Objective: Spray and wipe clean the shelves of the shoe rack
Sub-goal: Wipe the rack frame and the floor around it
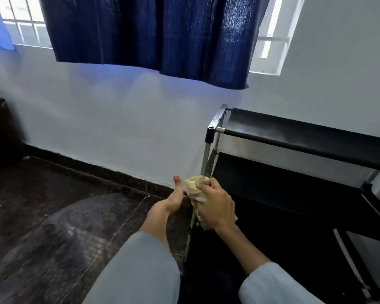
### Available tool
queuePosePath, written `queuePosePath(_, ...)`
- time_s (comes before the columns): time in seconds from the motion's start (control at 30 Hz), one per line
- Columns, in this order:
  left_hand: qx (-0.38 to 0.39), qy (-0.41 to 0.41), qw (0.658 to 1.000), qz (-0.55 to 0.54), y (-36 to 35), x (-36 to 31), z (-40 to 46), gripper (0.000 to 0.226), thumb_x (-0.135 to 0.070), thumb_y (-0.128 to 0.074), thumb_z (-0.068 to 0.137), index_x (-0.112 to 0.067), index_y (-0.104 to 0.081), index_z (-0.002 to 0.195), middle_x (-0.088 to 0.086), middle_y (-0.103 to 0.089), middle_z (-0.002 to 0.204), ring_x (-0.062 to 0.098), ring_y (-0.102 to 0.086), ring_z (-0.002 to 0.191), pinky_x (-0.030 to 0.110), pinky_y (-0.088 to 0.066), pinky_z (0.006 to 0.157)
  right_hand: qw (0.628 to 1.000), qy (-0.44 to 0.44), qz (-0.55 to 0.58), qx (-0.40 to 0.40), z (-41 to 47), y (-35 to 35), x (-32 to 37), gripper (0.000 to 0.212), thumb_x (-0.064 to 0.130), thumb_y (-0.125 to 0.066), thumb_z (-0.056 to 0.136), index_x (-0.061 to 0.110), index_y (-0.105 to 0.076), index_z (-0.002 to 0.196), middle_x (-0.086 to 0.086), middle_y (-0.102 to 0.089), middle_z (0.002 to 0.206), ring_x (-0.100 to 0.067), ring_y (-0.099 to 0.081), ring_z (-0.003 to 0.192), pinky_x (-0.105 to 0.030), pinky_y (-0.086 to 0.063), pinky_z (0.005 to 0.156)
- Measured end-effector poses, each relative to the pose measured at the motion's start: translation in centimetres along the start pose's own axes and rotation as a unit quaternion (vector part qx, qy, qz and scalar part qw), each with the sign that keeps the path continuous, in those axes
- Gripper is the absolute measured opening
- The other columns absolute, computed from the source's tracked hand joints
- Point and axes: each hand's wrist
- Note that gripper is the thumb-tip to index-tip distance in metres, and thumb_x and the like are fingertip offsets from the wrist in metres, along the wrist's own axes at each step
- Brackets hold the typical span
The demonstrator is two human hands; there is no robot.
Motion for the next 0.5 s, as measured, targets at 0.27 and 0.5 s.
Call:
queuePosePath(0.27,0.002,0.048,0.96,0.277,3.7,-1.1,-1.9,0.115,-0.076,0.014,0.069,-0.006,-0.054,0.13,0.013,-0.046,0.142,0.029,-0.036,0.134,0.046,-0.019,0.115,1.0,-0.008,0.02,-0.003,-6.3,3.2,-5.1,0.037,0.042,-0.073,0.079,0.03,-0.065,0.114,0.018,-0.052,0.116,-0.011,-0.061,0.088,-0.026,-0.051,0.067)
queuePosePath(0.5,0.056,-0.087,0.983,0.154,2.8,-2.3,2.1,0.103,-0.062,0.02,0.083,-0.003,-0.048,0.134,0.012,-0.049,0.139,0.015,-0.042,0.129,0.027,-0.019,0.113,0.993,0.097,-0.028,-0.055,-6.5,0.5,-5.0,0.054,0.029,-0.084,0.069,0.021,-0.067,0.119,0.001,-0.059,0.127,-0.019,-0.062,0.087,-0.032,-0.054,0.061)
Point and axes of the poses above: each hand's wrist, its own z-axis towards the middle knuckle, its own y-axis out of the back of the hand, x = y × z
